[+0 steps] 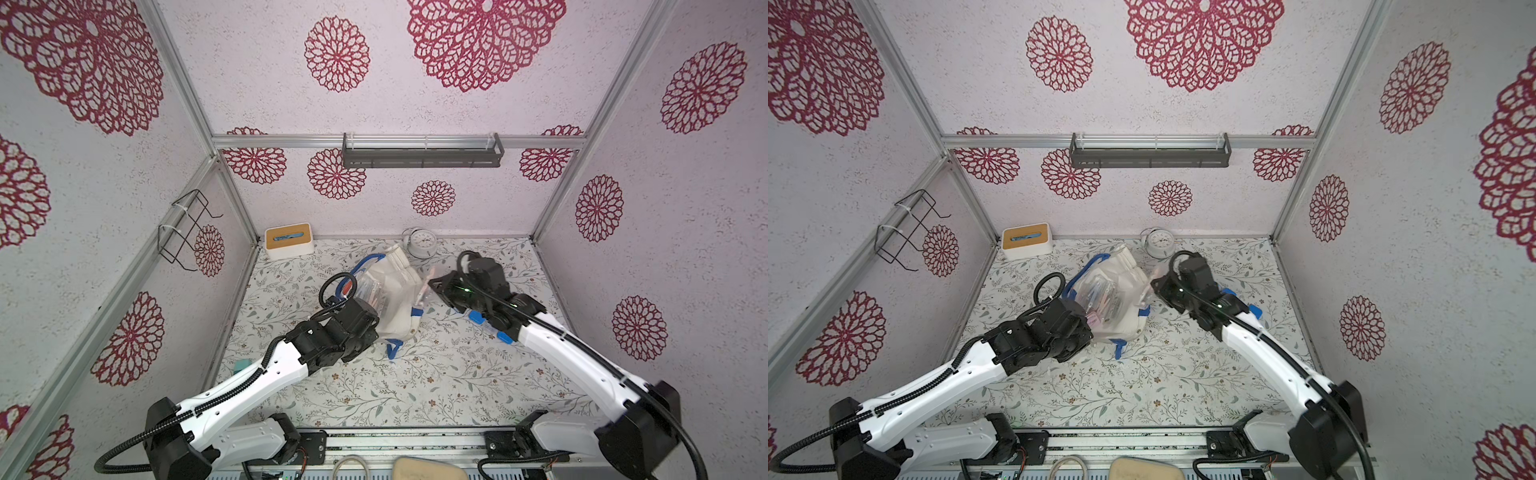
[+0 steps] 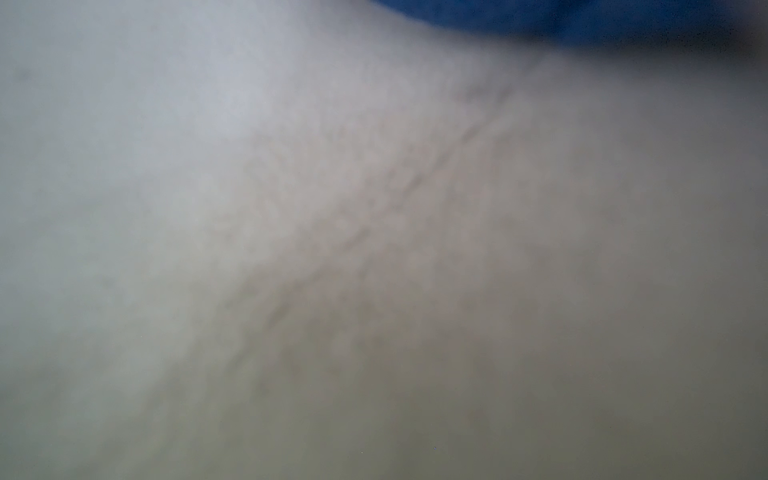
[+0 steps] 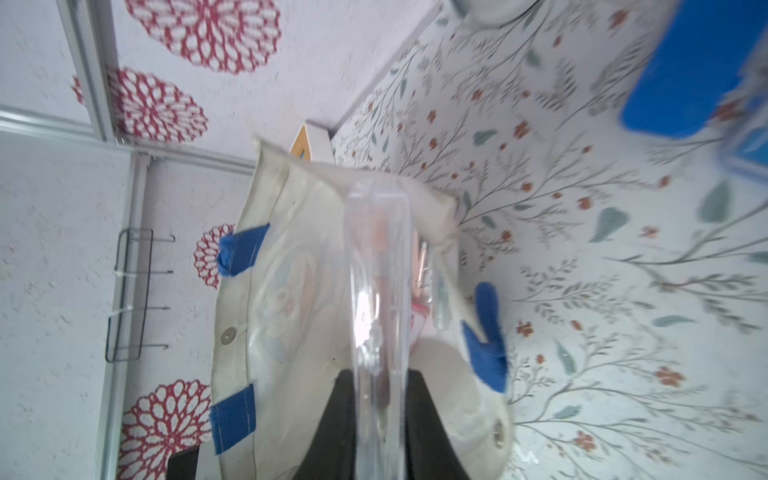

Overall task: Take out the compass set from the canvas bag
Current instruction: Pick up the compass set from the canvas bag, then place the compass set at the center of the board.

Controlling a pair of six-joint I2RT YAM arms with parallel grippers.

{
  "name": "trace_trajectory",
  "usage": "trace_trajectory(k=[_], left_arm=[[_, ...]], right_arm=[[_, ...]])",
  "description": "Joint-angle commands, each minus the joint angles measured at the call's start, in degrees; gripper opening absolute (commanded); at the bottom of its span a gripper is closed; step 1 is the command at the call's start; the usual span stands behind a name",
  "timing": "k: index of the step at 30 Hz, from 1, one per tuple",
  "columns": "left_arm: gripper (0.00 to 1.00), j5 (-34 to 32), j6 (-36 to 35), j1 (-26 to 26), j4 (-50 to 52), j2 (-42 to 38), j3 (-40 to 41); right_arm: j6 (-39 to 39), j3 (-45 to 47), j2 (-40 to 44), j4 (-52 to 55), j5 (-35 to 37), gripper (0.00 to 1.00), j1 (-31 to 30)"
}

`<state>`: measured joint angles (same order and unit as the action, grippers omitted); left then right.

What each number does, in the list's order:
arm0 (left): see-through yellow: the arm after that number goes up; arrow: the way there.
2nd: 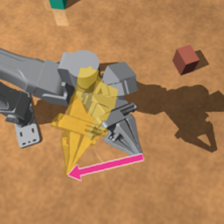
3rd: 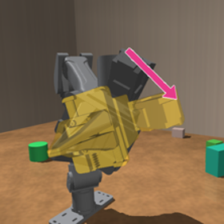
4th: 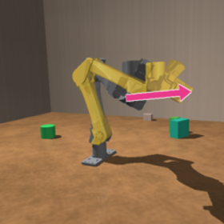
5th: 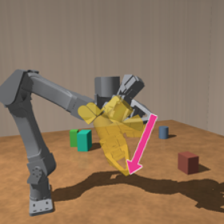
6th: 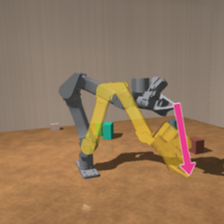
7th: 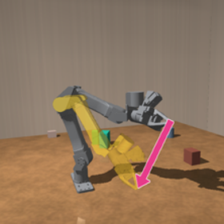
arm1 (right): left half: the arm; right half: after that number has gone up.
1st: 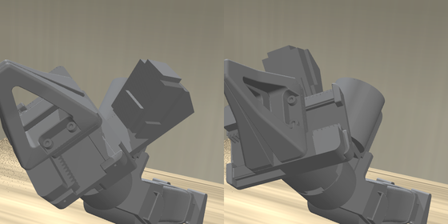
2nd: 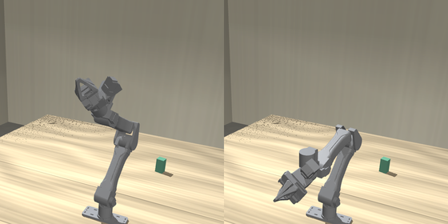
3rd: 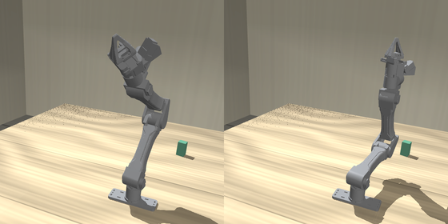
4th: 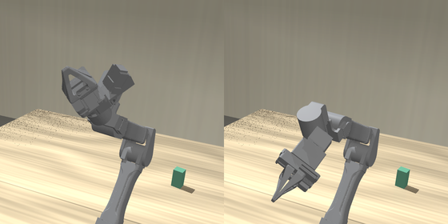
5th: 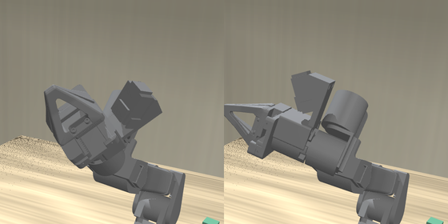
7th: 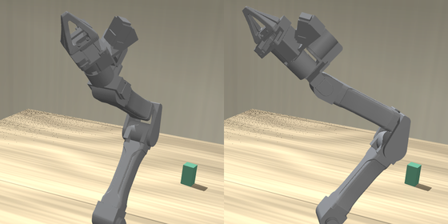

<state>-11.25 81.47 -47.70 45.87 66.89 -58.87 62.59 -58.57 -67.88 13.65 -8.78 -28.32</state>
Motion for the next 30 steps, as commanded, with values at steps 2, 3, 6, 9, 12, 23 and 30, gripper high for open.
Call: trace_trajectory(k=[2, 3, 6, 9, 12, 23, 30], left_arm=[[0.0, -0.43, -1.55, 1.49, 1.2, -0.05, -1.56], [0.0, -0.62, -1.74, 1.54, 1.29, -0.07, -1.68], [0.0, 0.02, -1.91, 2.15, 0.75, 0.07, -1.55], [0.0, 0.24, -2.44, 2.29, 0.72, 0.34, -1.73], [0.0, 0.79, -2.52, 2.45, 0.62, 0.61, -1.75], [0.0, 2.43, -1.6, 2.18, -0.34, -0.25, -0.81], [0.0, 2.5, -1.34, 2.22, -0.53, -0.14, -0.95]], right_arm=[[-2.41, 7.65, 7.89, 0.03, -4.76, 0.14, 8.27], [-2.47, 9.33, 8.34, -0.55, -5.73, 0.14, 9.31], [-0.86, 15.08, 6.29, -6.17, -8.4, 0.14, 10.65], [2.01, 19.3, 0.16, -15.49, -10.61, 0.14, 10.7], [4.85, 20.09, -8.0, -24.91, -12.65, 0.14, 10.6], [9.46, 13.63, -28.64, -39.54, -14.54, 0.16, 10.05], [11.58, 12.61, -34.57, -42.54, -15.17, 0.16, 9.14]])
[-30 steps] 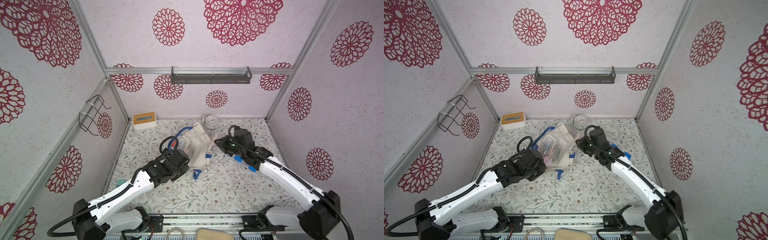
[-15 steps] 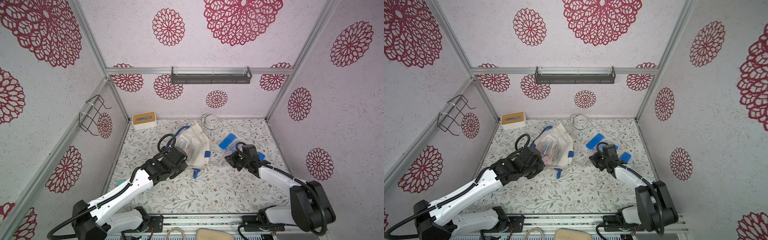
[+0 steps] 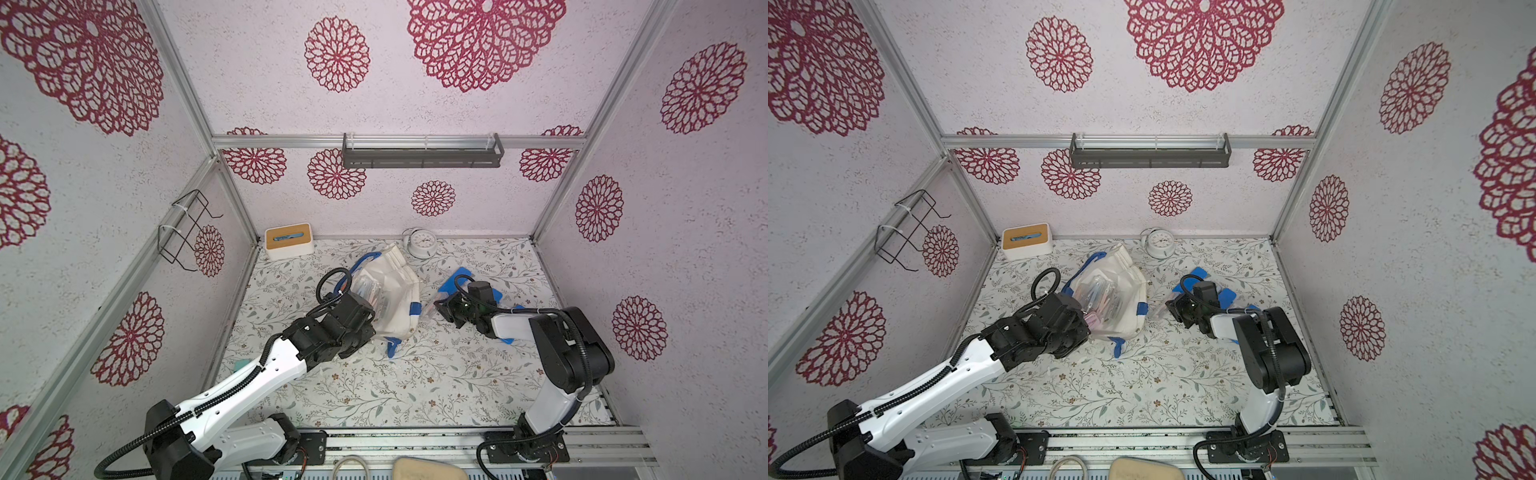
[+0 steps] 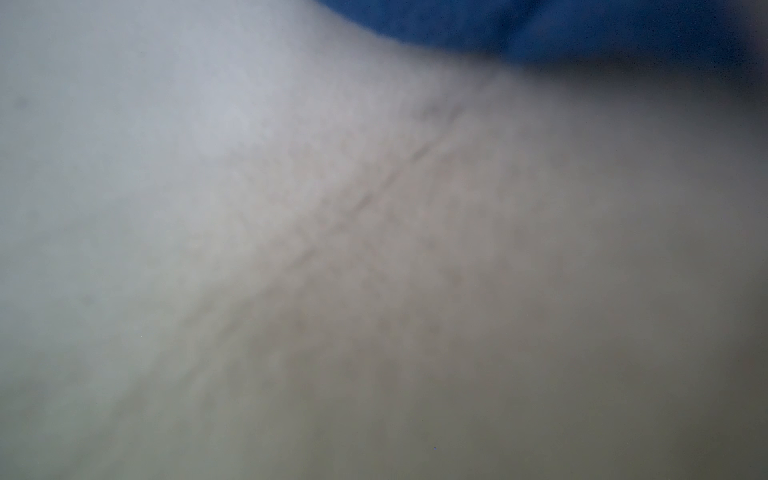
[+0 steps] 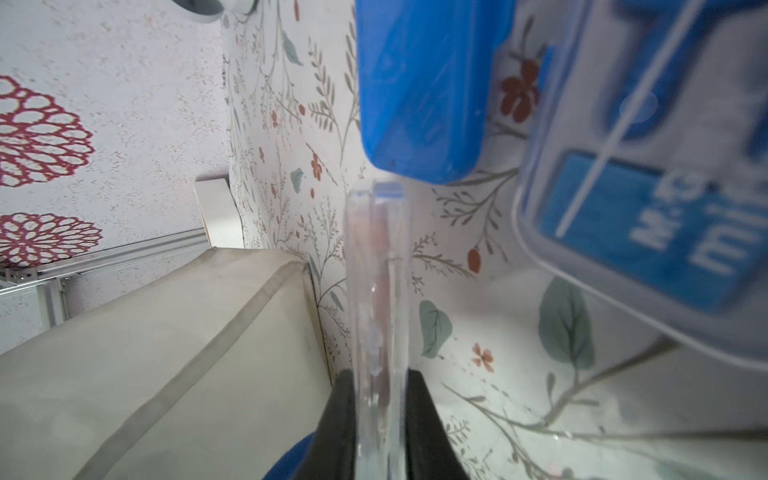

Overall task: Take out the compass set from the canvas bag
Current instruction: Place the compass set at the center of the board, then pick up the compass set from the canvas bag.

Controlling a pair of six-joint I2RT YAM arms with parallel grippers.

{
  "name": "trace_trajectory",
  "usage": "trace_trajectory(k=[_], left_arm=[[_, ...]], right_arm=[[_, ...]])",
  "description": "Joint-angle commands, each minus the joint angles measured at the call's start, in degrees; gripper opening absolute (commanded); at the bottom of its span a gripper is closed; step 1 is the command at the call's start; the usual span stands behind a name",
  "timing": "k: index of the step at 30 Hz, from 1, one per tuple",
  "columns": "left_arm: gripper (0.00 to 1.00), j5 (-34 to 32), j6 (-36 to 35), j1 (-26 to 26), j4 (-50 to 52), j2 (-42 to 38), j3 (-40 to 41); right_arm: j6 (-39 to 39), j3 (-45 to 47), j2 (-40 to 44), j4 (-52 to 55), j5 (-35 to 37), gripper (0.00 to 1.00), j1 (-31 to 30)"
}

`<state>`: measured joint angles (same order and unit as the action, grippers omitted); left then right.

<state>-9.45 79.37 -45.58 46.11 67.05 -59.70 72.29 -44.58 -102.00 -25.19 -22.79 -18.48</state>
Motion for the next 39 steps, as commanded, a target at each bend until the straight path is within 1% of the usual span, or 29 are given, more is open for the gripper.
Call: trace_trajectory(k=[1, 3, 6, 8, 11, 13, 15, 17, 19, 22, 24, 26, 29, 32, 36, 39], left_arm=[[0.0, 0.64, 0.67, 0.09, -0.8, -0.16, -0.23], [0.0, 0.66, 0.78, 0.06, -0.89, 0.07, -0.45], [0.0, 0.59, 0.62, 0.1, -0.7, 0.67, -1.17], [0.0, 0.39, 0.5, -0.03, -0.59, 0.89, -1.51], [0.0, -0.1, 0.68, -0.21, -0.98, 0.98, -1.67], [0.0, -0.41, 0.78, -0.38, -1.02, 0.98, -1.57], [0.0, -0.59, 0.87, -0.47, -1.18, 0.85, -1.6], [0.0, -0.75, 0.94, -0.52, -1.33, 0.88, -1.56], [0.0, -0.83, 0.87, -0.62, -1.42, 0.81, -1.55], [0.0, -0.92, 0.78, -0.63, -1.63, 1.01, -1.51], [0.0, -0.88, 0.62, -0.71, -1.75, 1.29, -1.57], [0.0, -0.89, 0.48, -0.73, -1.76, 1.62, -1.89], [0.0, -0.99, 0.34, -0.69, -1.73, 1.97, -2.16], [0.0, -1.26, 0.18, -0.73, -1.73, 1.95, -2.34], [0.0, -1.78, 0.35, -1.05, -1.68, 1.45, -2.26], [0.0, -1.85, 0.52, -1.27, -1.47, 1.2, -1.9]], right_arm=[[1.73, -1.45, -0.64, -3.57, -1.21, 0.16, -0.84], [1.2, -1.22, -0.27, -2.68, -1.06, 0.17, -1.35], [0.86, -0.3, 0.7, -1.6, -0.79, 0.21, -2.12], [0.88, 0.65, 1.81, -0.63, -0.53, 0.28, -2.59], [0.49, 1.94, 4.9, 2.18, 0.24, 0.45, -2.66], [-1.11, 1.96, 8.38, 6.71, 1.73, 0.55, -2.61], [-3.3, 0.82, 11.91, 12.79, 3.56, 0.61, -2.61], [-5.53, -0.91, 15.71, 19.31, 5.76, 0.65, -2.49], [-7.27, -2.7, 19.23, 24.61, 7.9, 0.65, -2.58], [-9.02, -5.99, 23.51, 30.86, 9.88, 0.64, -3.19], [-9.97, -8.8, 25.3, 34.46, 10.85, 0.62, -4.65], [-10.71, -12.69, 26.19, 38.14, 12.23, 0.6, -7.53], [-10.6, -17.9, 25.84, 41.22, 14.5, 0.57, -13.08], [-8.61, -21.52, 23.81, 41.27, 14.99, 0.53, -18.12], [-5.76, -24.81, 19.84, 40.93, 14.35, 0.45, -22.51], [-4.37, -26.88, 16.77, 41.18, 14.59, 0.43, -24.71]])
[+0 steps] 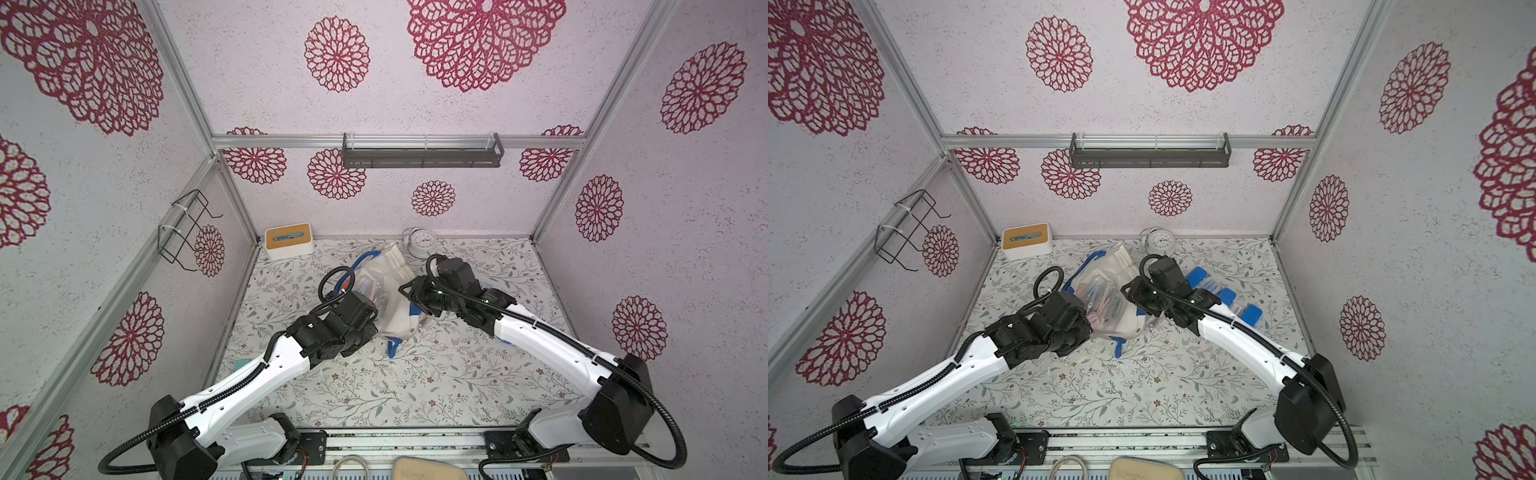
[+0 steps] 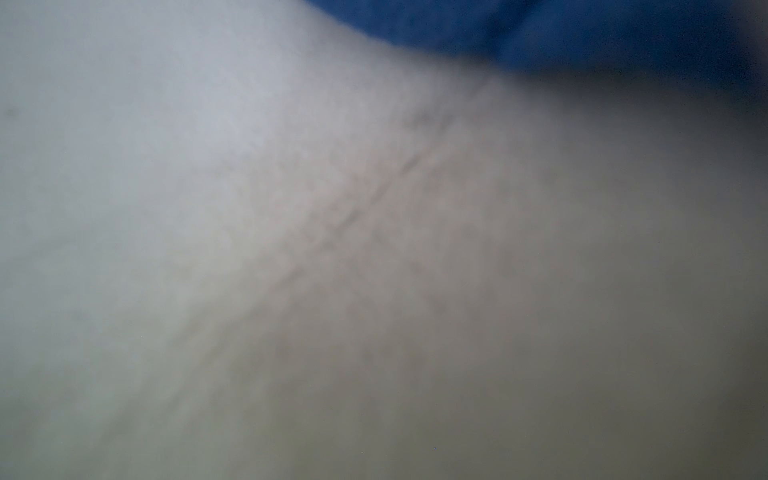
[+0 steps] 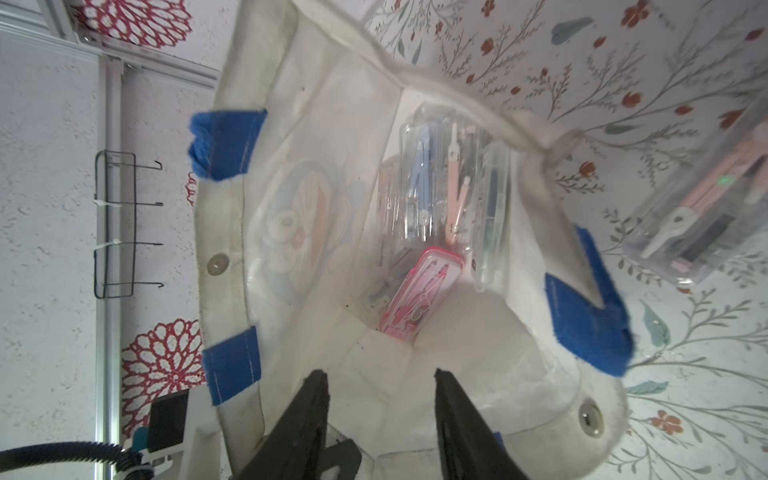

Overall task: Take out the compass set from the canvas bag
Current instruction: Pick up the compass set from the canvas bag.

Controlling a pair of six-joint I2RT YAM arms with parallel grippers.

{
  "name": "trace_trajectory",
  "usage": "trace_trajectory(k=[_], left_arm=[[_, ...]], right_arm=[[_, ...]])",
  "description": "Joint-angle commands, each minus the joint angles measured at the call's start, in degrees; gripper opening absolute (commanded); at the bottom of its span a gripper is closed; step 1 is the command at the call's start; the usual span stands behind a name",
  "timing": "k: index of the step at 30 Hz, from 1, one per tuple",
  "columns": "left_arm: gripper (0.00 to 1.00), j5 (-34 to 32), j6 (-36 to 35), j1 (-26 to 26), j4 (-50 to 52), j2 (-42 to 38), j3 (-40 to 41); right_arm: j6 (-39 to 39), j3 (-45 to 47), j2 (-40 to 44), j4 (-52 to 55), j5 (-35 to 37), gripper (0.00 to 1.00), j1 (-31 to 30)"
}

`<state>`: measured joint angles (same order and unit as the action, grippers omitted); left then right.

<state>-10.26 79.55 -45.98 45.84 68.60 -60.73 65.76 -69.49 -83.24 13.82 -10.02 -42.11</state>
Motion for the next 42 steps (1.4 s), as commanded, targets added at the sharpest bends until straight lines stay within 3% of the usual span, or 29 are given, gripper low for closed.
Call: trace_trajectory(k=[1, 4, 12, 20, 30, 39, 42], left_arm=[[0.0, -1.12, 0.47, -1.12, -1.26, -0.37, -0.63], [0.0, -1.03, 0.86, -1.56, -1.74, -0.25, -0.18], [0.0, -1.17, 1.8, -3.63, -2.97, 1.36, -0.02], [0.0, -2.01, 2.7, -5.07, -3.19, 1.46, 0.09], [0.0, -2.66, 4.23, -5.44, -3.04, -2.27, 2.87], [0.0, -1.87, 4.21, -5.45, -3.0, -3.82, 4.13], [0.0, -1.62, 4.12, -5.53, -2.93, -3.84, 4.25]], right_arm=[[2.96, -2.53, -2.95, 2.57, 2.05, 0.43, -1.68], [4.49, -4.61, -6.36, 2.44, 1.98, 0.44, -3.11], [6.68, -14.28, -17.58, 8.64, 6.46, 0.57, -4.64], [4.51, -26.83, -31.23, 18.43, 9.03, 0.58, -3.4], [3.21, -25.97, -35.38, 20.07, 10.57, 0.66, -1.84], [5.11, -23.15, -39.78, 9.2, 5.88, 0.67, -1.57], [6.1, -21.3, -39.94, 4.95, 4.85, 0.63, -1.57]])
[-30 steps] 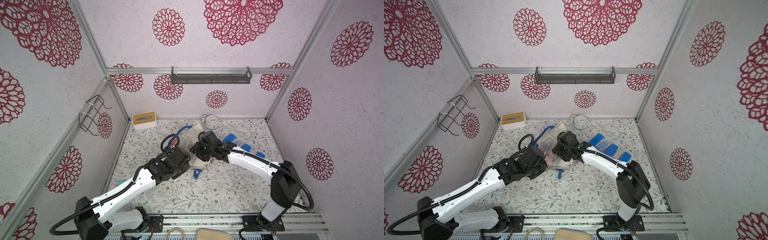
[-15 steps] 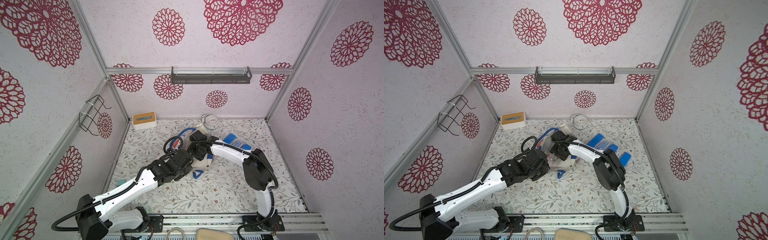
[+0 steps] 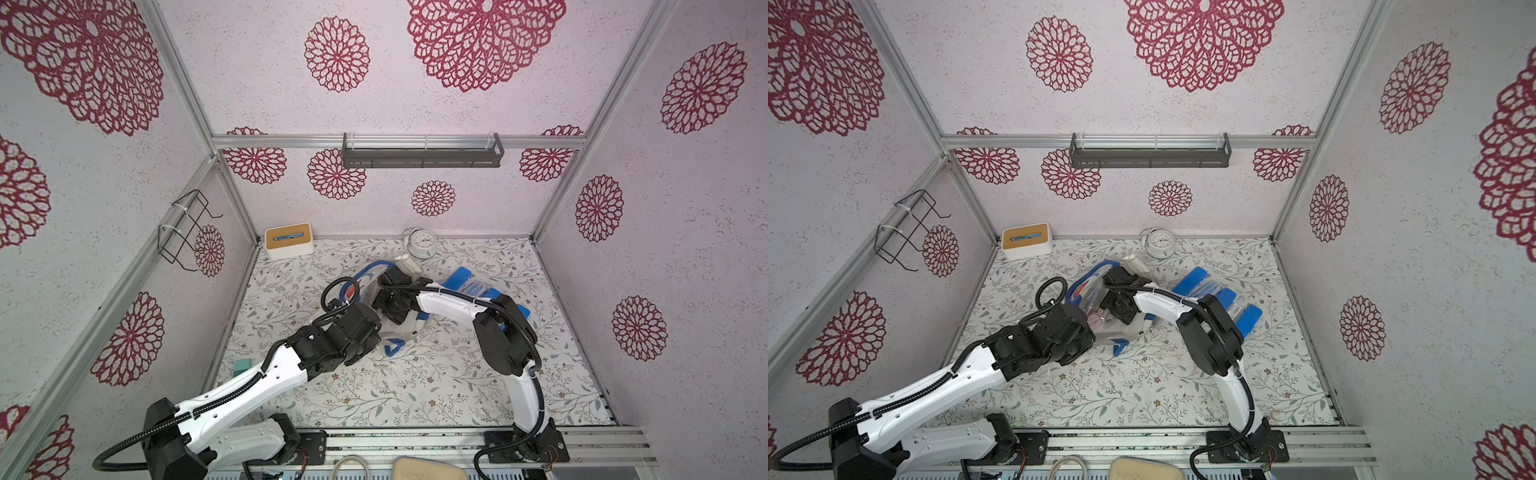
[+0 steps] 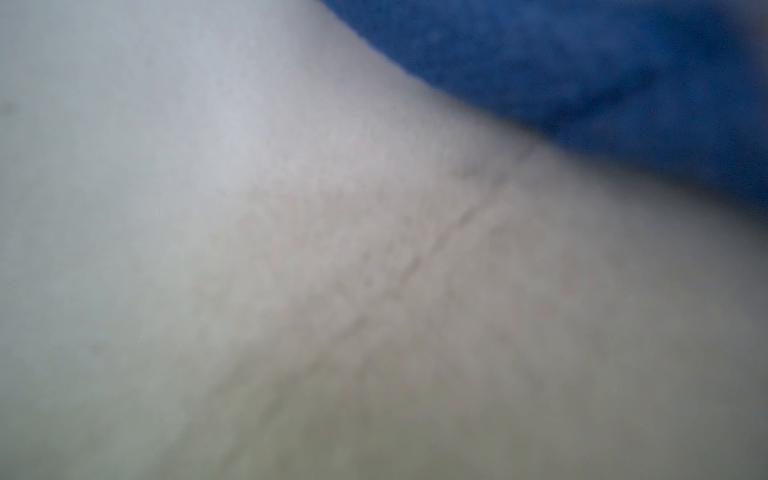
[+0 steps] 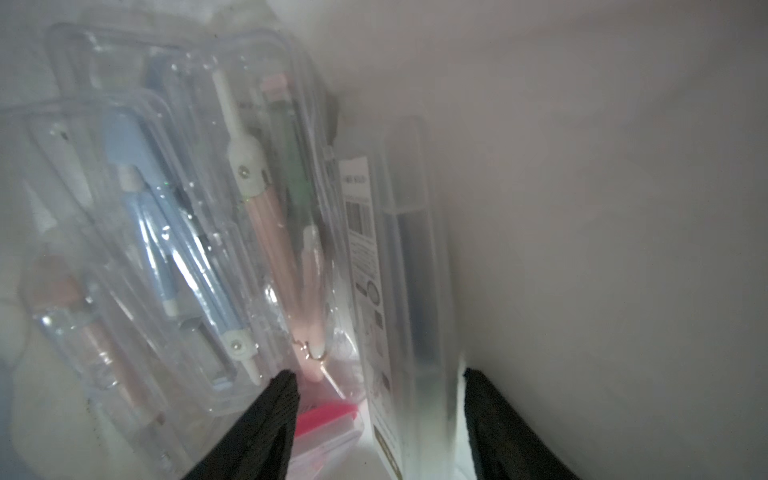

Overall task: Take out the compass set from the canvas bag
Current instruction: Pick up the compass set from the canvas bag.

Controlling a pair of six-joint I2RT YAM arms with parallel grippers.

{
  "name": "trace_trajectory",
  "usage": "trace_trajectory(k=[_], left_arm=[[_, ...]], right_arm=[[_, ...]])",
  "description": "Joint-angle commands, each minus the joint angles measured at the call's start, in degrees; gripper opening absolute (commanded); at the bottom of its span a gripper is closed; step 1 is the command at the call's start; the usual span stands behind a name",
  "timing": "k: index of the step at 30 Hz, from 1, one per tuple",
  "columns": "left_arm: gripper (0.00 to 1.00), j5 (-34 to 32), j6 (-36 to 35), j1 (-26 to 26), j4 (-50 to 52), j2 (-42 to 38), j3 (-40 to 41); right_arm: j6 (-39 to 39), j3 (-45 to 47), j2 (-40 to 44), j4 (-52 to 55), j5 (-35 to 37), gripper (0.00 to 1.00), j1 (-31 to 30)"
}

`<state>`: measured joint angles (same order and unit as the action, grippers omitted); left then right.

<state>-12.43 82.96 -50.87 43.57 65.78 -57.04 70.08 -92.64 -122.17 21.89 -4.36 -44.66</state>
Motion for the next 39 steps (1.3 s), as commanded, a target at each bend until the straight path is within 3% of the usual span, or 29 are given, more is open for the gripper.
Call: trace_trajectory(k=[1, 9, 13, 27, 39], left_arm=[[0.0, 0.49, 0.71, -0.63, -0.64, -1.16, 0.61], [0.0, -0.55, 0.8, -0.56, 0.73, -2.59, 1.0], [0.0, -1.15, 0.54, -0.48, 1.26, -3.11, 0.88], [0.0, -1.99, 0.01, 0.16, 1.6, -3.12, 0.65], [0.0, -2.5, 0.19, 0.46, 1.59, -2.15, -0.08]], right_arm=[[1.89, 2.46, -0.82, -4.31, -0.82, 0.6, 1.01], [0.21, 4.19, 3.12, -7.91, 0.24, 0.25, 0.81], [0.09, 5.42, 6.02, -8.88, -0.17, 0.15, 0.38], [0.62, 12.42, 17.4, -12.31, -1.65, 0.12, -1.73], [-4.59, 16.57, 30.15, -10.99, -1.51, 0.12, -1.31]])
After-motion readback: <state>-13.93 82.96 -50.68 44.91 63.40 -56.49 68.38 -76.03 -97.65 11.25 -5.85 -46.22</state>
